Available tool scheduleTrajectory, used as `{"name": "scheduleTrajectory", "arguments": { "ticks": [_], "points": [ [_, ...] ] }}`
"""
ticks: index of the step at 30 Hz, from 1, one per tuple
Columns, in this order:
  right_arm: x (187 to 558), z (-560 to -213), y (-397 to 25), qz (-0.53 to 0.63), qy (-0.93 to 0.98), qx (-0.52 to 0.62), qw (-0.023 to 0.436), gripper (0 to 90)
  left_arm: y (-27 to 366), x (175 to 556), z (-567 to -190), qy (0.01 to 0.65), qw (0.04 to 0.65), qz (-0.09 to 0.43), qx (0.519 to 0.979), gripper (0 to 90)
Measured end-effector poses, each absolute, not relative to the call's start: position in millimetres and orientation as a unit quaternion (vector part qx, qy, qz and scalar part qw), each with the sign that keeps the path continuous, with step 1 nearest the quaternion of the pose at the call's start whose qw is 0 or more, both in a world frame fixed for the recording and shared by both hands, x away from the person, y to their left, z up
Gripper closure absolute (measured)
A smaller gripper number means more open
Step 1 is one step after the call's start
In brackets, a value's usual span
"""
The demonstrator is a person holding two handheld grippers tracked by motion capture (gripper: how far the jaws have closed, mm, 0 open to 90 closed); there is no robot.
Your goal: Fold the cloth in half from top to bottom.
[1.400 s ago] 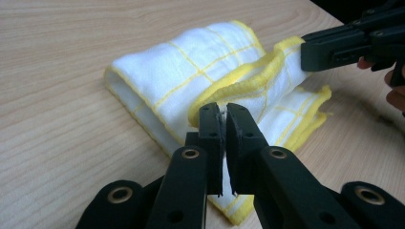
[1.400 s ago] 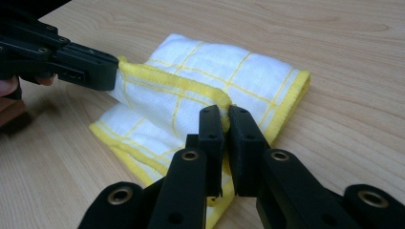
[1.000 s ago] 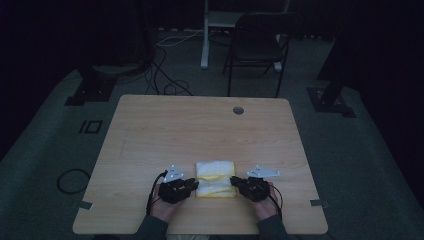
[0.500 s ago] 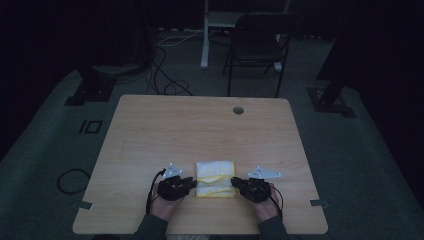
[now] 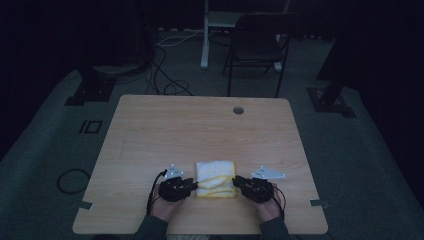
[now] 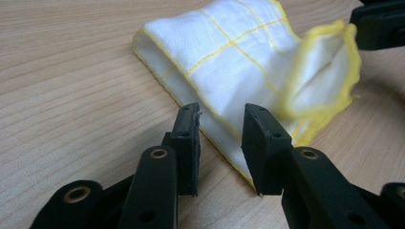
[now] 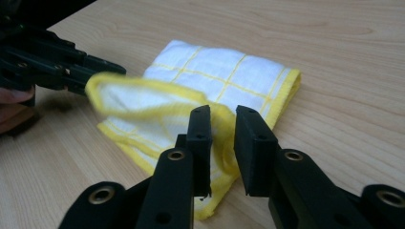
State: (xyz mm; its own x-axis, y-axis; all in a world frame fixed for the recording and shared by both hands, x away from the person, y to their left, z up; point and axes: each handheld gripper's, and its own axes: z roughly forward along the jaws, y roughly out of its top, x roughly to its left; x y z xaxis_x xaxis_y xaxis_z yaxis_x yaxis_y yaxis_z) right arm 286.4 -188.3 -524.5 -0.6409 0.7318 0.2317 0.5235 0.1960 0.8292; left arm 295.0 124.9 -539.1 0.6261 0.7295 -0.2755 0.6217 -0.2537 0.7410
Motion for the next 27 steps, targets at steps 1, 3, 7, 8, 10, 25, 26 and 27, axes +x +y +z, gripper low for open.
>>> {"name": "scheduleTrajectory", "arguments": {
  "ticks": [1, 3, 7, 8, 10, 25, 26, 27],
  "points": [
    [286, -524, -189, 0.485, 0.764, 0.411, 0.109, 75.3, 124, 295, -539, 0.429, 0.435, 0.063, 0.789, 68.0],
    [287, -523, -191, 0.487, 0.762, 0.412, 0.111, 75.3, 123, 297, -540, 0.428, 0.434, 0.064, 0.791, 68.5],
    [287, -522, -194, 0.49, 0.759, 0.414, 0.113, 74.6, 120, 299, -539, 0.428, 0.432, 0.069, 0.791, 69.2],
    [287, -522, -194, 0.492, 0.757, 0.414, 0.114, 74.5, 119, 300, -539, 0.427, 0.431, 0.07, 0.792, 69.5],
    [288, -521, -196, 0.494, 0.757, 0.413, 0.116, 73.7, 118, 302, -539, 0.426, 0.43, 0.072, 0.793, 69.7],
    [298, -519, -205, 0.492, 0.75, 0.423, 0.131, 71.8, 110, 318, -535, 0.415, 0.414, 0.095, 0.805, 89.5],
    [299, -519, -206, 0.49, 0.751, 0.423, 0.132, 71.8, 110, 318, -535, 0.416, 0.415, 0.097, 0.803, 89.5],
    [300, -519, -207, 0.489, 0.75, 0.425, 0.132, 71.8, 111, 318, -534, 0.416, 0.415, 0.1, 0.803, 89.5]
  ]
}}
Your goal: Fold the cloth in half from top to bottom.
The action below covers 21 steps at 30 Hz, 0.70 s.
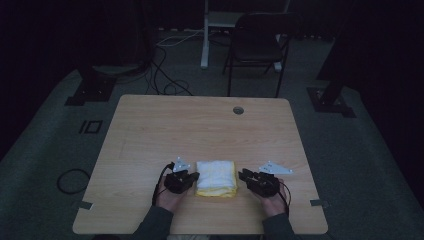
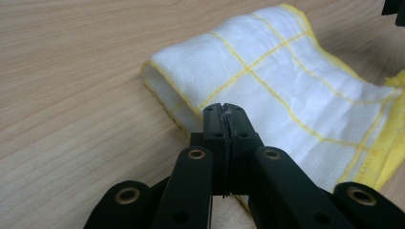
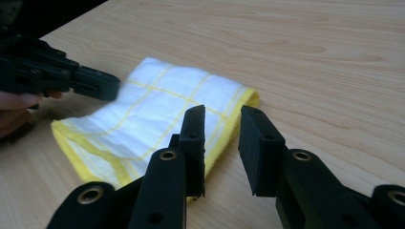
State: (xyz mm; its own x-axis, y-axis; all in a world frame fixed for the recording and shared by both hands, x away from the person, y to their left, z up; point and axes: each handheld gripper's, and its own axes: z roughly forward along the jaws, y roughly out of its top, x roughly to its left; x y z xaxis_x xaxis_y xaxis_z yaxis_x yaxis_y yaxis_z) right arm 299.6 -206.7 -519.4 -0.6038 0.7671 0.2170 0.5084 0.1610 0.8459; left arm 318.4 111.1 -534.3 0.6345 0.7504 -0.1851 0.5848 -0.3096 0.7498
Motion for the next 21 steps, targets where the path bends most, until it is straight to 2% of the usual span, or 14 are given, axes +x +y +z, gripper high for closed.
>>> {"name": "scheduleTrajectory", "arguments": {
  "ticks": [3, 8, 21],
  "points": [
    [302, -521, -210, 0.484, 0.75, 0.428, 0.139, 71.8, 114, 319, -533, 0.42, 0.415, 0.111, 0.799, 89.8],
    [308, -523, -217, 0.477, 0.75, 0.435, 0.146, 71.6, 122, 320, -528, 0.418, 0.422, 0.125, 0.795, 83.6],
    [318, -532, -233, 0.462, 0.744, 0.459, 0.152, 71.3, 150, 325, -532, 0.439, 0.415, 0.15, 0.783, 78.9]
  ]
}}
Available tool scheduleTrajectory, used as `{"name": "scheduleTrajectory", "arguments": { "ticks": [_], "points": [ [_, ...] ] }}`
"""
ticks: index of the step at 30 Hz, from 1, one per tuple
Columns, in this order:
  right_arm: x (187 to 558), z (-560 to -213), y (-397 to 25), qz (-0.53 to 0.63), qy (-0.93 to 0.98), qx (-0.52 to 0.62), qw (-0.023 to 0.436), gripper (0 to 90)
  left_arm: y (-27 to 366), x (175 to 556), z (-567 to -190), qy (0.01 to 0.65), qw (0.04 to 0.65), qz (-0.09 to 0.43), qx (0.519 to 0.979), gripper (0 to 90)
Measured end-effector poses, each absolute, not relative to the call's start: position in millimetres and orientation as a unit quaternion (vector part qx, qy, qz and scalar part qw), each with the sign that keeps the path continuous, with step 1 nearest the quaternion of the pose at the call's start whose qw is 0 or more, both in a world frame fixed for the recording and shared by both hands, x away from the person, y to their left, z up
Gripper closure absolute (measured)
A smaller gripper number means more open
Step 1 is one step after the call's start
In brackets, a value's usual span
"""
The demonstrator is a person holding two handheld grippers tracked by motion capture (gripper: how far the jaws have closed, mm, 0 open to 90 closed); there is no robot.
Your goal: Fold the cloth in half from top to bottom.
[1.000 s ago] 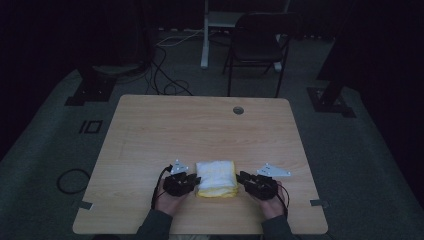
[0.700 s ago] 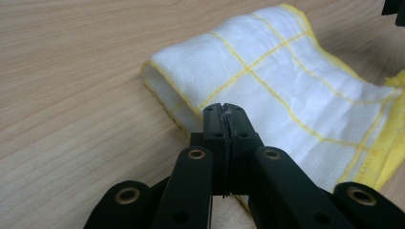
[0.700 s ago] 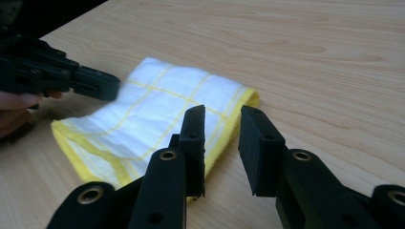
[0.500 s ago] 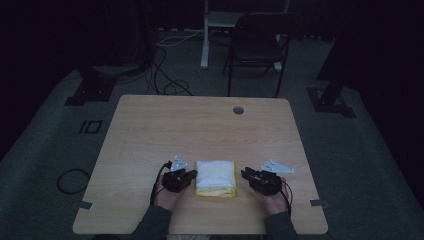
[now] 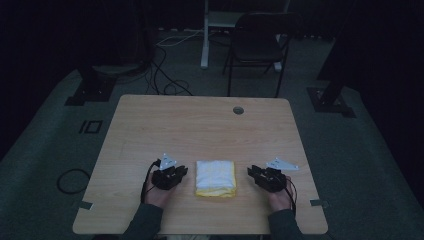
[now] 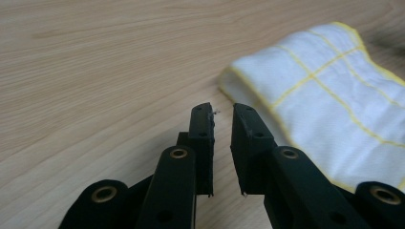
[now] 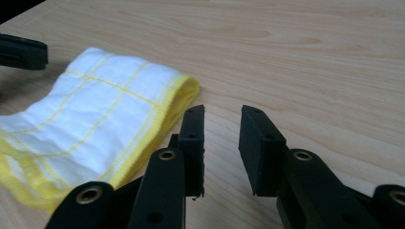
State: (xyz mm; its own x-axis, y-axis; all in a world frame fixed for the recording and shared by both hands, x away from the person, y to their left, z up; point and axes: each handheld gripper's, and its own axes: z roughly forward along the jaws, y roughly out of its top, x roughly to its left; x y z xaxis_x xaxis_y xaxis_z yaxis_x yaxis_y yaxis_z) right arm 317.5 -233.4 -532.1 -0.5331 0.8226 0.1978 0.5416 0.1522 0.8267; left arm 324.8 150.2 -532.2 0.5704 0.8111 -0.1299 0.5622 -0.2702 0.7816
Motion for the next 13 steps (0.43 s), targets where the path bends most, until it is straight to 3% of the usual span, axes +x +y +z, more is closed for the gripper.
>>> {"name": "scheduleTrajectory", "arguments": {
  "ticks": [13],
  "points": [
    [321, -536, -246, 0.444, 0.742, 0.472, 0.17, 71.3, 175, 330, -529, 0.469, 0.416, 0.169, 0.761, 77.9]
  ]
}}
